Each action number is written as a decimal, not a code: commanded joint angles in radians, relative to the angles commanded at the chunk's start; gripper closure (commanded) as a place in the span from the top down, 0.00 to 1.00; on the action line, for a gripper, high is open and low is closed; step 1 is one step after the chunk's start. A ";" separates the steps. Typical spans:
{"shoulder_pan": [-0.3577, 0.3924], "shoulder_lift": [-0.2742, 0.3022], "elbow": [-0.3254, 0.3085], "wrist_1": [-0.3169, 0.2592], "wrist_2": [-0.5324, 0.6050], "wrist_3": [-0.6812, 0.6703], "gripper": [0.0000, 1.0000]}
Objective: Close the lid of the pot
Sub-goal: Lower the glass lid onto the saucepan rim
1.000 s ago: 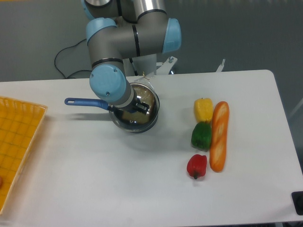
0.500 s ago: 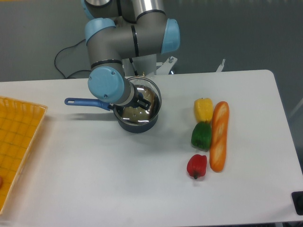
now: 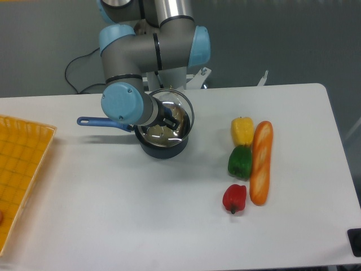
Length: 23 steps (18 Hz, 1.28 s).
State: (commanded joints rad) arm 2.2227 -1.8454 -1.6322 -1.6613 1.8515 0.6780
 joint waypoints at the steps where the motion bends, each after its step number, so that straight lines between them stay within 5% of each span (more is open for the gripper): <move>1: -0.006 -0.002 0.000 0.002 0.000 0.000 0.45; 23: -0.009 0.029 -0.074 0.037 -0.012 0.063 0.45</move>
State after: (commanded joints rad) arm 2.2135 -1.8162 -1.7057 -1.6246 1.8392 0.7409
